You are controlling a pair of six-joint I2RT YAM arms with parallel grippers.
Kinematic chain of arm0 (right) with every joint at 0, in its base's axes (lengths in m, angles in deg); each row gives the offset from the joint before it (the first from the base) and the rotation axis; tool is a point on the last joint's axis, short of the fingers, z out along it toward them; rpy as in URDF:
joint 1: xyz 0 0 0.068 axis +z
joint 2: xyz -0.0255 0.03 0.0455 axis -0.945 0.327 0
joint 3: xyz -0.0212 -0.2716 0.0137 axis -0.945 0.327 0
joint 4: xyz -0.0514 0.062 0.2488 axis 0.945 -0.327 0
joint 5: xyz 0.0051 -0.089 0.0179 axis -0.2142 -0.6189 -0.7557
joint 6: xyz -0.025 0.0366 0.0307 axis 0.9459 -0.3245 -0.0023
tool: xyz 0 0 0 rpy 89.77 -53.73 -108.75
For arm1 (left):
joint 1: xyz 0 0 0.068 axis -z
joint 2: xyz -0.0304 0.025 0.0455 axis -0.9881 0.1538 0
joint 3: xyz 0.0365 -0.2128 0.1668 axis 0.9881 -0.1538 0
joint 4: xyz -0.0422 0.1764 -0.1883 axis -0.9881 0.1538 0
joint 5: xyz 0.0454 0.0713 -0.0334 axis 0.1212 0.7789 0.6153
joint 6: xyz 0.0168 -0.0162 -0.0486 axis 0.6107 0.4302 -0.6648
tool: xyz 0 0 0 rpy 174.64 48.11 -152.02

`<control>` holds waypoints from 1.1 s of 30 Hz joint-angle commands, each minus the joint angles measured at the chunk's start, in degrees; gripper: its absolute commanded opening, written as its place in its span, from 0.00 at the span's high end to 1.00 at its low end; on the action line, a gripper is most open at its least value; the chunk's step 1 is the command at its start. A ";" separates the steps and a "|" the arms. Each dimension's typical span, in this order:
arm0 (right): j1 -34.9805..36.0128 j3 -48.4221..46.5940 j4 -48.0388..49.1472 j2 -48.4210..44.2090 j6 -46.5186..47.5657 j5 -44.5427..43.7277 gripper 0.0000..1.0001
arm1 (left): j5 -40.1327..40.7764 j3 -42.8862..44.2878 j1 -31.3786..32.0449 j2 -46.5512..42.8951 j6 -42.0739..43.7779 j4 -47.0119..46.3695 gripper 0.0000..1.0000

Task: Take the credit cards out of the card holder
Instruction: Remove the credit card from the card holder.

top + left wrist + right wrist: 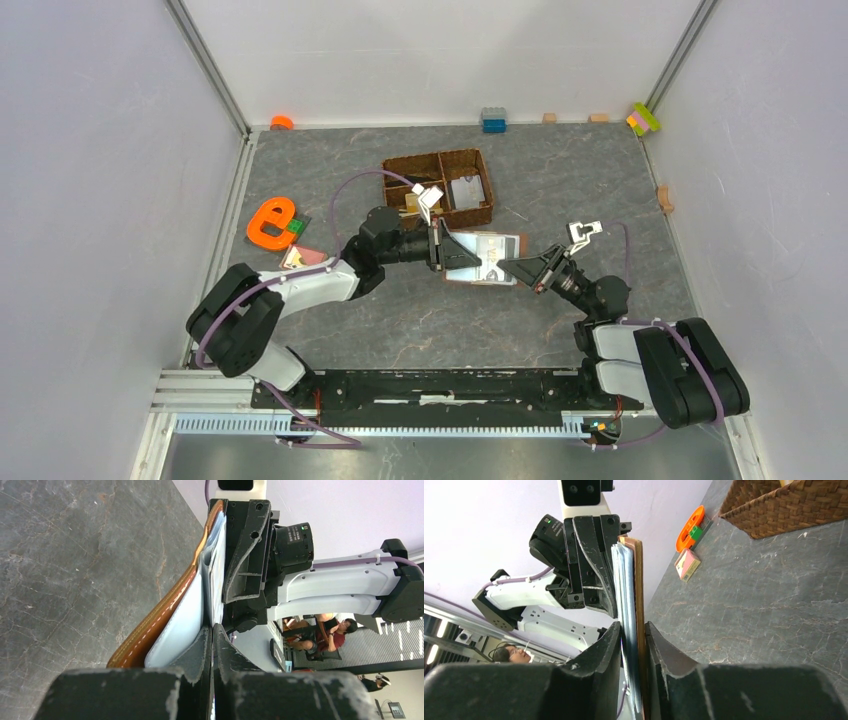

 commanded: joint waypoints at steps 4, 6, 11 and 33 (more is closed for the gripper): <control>-1.03 0.42 27.86 -0.12 0.25 -1.55 0.75 | -0.03 1.05 -1.05 -2.78 1.01 -0.99 0.98; -1.03 0.38 27.94 0.00 0.17 -1.46 0.77 | -0.02 1.00 -1.07 -2.71 1.01 -0.94 0.98; -1.11 0.42 27.91 -0.21 0.24 -1.44 0.91 | 0.28 0.83 -1.48 -3.10 1.01 -0.62 0.98; -2.25 0.80 27.90 -0.84 -0.32 -1.54 0.92 | 1.19 -0.39 -2.91 -4.00 0.16 -1.06 0.98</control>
